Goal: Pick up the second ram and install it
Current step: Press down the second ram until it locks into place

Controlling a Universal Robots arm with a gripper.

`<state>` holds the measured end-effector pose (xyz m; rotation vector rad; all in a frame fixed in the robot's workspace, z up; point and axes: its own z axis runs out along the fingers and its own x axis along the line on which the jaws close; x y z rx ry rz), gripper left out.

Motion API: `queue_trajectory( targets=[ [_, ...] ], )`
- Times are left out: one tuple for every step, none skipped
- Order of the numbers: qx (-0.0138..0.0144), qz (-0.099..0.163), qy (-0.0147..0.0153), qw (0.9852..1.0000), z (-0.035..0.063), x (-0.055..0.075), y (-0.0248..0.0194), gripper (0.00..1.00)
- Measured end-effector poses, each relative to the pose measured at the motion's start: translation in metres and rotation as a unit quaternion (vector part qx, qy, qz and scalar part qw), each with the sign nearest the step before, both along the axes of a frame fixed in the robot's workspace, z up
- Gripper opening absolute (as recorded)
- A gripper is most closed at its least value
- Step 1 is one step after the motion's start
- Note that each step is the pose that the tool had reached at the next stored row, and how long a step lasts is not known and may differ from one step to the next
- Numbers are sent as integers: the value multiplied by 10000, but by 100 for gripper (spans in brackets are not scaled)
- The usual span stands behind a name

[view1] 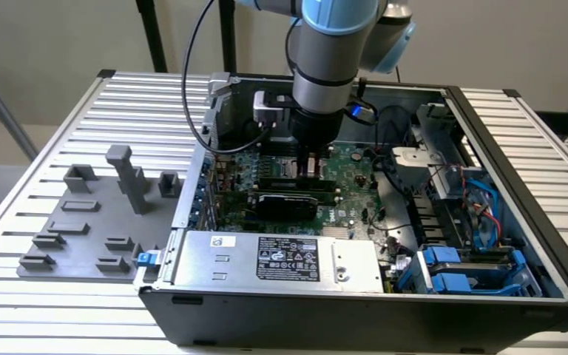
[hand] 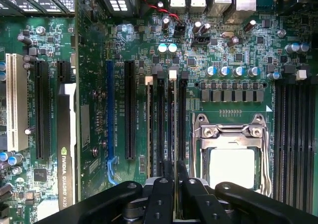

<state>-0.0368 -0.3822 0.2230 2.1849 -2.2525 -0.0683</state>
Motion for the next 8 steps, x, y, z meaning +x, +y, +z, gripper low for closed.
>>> queue_trajectory(
  targets=[
    [-1, 0, 0, 10000, -1, 0, 0, 14],
    [-2, 0, 0, 10000, -2, 0, 0, 14],
    [-1, 0, 0, 10000, -4, 0, 0, 14],
    [-2, 0, 0, 10000, -5, 0, 0, 14],
    [-3, 0, 0, 10000, -6, 0, 0, 14],
    [-3, 0, 0, 10000, -7, 0, 0, 14],
    [-3, 0, 0, 10000, -8, 0, 0, 14],
    [-4, 0, 0, 10000, -9, 0, 0, 14]
  ],
)
